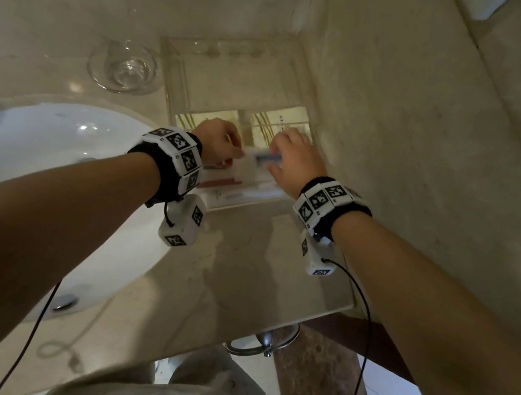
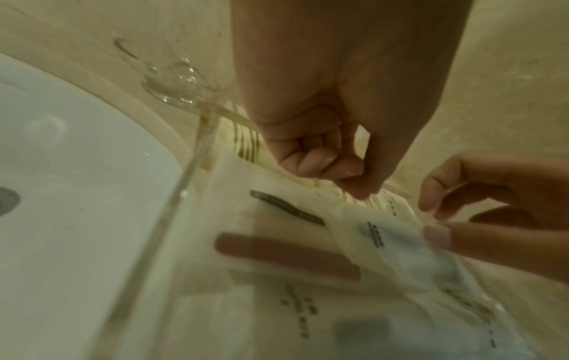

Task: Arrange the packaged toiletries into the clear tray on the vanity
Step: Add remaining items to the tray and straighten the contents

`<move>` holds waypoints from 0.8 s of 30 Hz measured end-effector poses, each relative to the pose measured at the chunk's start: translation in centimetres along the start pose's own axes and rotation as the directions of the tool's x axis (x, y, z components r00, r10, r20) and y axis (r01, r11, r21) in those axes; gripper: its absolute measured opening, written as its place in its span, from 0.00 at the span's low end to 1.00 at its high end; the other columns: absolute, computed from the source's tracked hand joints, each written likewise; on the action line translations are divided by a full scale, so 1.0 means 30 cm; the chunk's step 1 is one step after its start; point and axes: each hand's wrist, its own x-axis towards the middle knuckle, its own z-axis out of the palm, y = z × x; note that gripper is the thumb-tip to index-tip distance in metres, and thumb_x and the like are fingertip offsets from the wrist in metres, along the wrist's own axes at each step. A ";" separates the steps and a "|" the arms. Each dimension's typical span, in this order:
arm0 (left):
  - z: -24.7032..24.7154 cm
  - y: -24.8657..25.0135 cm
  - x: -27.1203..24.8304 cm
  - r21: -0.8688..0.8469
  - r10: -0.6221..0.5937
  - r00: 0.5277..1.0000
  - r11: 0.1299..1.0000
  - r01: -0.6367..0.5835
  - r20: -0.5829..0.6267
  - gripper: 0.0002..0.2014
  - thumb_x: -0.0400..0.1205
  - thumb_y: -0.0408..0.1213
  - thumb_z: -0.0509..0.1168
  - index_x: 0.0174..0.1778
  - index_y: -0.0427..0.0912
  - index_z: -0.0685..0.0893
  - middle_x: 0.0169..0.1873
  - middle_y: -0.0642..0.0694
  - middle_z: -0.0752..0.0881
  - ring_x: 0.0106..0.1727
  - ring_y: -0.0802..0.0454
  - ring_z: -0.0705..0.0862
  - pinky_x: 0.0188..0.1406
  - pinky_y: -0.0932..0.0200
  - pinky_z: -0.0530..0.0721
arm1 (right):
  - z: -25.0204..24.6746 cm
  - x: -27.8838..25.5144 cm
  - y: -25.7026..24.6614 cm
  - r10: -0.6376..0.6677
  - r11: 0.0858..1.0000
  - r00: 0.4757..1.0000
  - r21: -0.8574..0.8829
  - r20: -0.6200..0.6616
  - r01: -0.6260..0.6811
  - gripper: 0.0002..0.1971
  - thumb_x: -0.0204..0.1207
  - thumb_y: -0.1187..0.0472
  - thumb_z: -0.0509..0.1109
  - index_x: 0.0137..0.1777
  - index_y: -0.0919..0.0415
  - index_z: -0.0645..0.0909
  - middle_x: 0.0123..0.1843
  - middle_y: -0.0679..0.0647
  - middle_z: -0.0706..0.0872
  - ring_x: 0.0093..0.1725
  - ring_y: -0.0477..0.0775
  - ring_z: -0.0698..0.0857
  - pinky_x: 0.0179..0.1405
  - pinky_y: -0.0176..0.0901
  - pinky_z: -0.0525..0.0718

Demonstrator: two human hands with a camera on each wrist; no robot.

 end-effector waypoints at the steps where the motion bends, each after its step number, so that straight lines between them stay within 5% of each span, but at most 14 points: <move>1: -0.010 -0.013 -0.014 0.029 0.004 1.000 1.000 -0.005 0.023 0.06 0.78 0.38 0.70 0.38 0.41 0.81 0.19 0.52 0.82 0.23 0.56 0.77 0.25 0.65 0.75 | 0.004 -0.006 -0.008 0.000 1.000 0.999 0.021 0.052 -0.002 0.10 0.77 0.60 0.66 0.56 0.62 0.77 0.62 0.58 0.77 0.63 0.58 0.76 0.61 0.53 0.77; 4: -0.031 -0.050 -0.056 0.102 -0.020 0.984 0.995 0.002 0.174 0.13 0.77 0.38 0.70 0.26 0.42 0.81 0.09 0.55 0.80 0.13 0.60 0.74 0.19 0.67 0.74 | 0.023 -0.019 -0.043 0.010 0.997 0.985 0.070 0.172 -0.023 0.07 0.78 0.60 0.66 0.53 0.60 0.80 0.58 0.56 0.81 0.57 0.59 0.82 0.58 0.54 0.82; 9: -0.024 -0.097 -0.122 -0.001 -0.079 0.939 0.996 0.084 0.334 0.09 0.78 0.28 0.68 0.31 0.34 0.82 0.15 0.49 0.85 0.15 0.59 0.82 0.18 0.69 0.83 | 0.038 -0.043 -0.102 0.036 0.996 0.973 0.076 0.227 -0.055 0.07 0.79 0.61 0.65 0.53 0.58 0.84 0.54 0.57 0.88 0.52 0.59 0.87 0.56 0.52 0.86; 14: -0.003 -0.127 -0.139 -0.045 -0.078 0.946 0.994 0.097 0.314 0.02 0.77 0.24 0.67 0.40 0.29 0.84 0.15 0.51 0.85 0.18 0.61 0.85 0.29 0.67 0.87 | 0.053 -0.067 -0.095 0.055 0.985 0.970 0.145 0.235 -0.091 0.09 0.79 0.64 0.65 0.55 0.61 0.85 0.57 0.58 0.88 0.56 0.57 0.86 0.60 0.47 0.84; 19: 0.011 -0.131 -0.138 0.064 -0.068 0.962 0.997 0.053 0.264 0.07 0.78 0.28 0.67 0.46 0.29 0.88 0.14 0.56 0.84 0.22 0.61 0.84 0.39 0.64 0.87 | 0.075 -0.097 -0.083 0.024 0.990 0.981 0.134 0.191 -0.050 0.10 0.79 0.64 0.65 0.57 0.61 0.83 0.66 0.55 0.80 0.60 0.56 0.83 0.63 0.44 0.79; 24: 0.011 -0.121 -0.156 0.030 -0.039 0.975 0.999 0.033 0.218 0.05 0.79 0.29 0.66 0.45 0.33 0.86 0.15 0.55 0.85 0.17 0.67 0.82 0.25 0.73 0.83 | 0.057 -0.110 -0.064 0.089 0.990 0.991 0.097 0.095 -0.098 0.11 0.81 0.61 0.61 0.55 0.64 0.82 0.61 0.58 0.83 0.57 0.59 0.84 0.57 0.46 0.81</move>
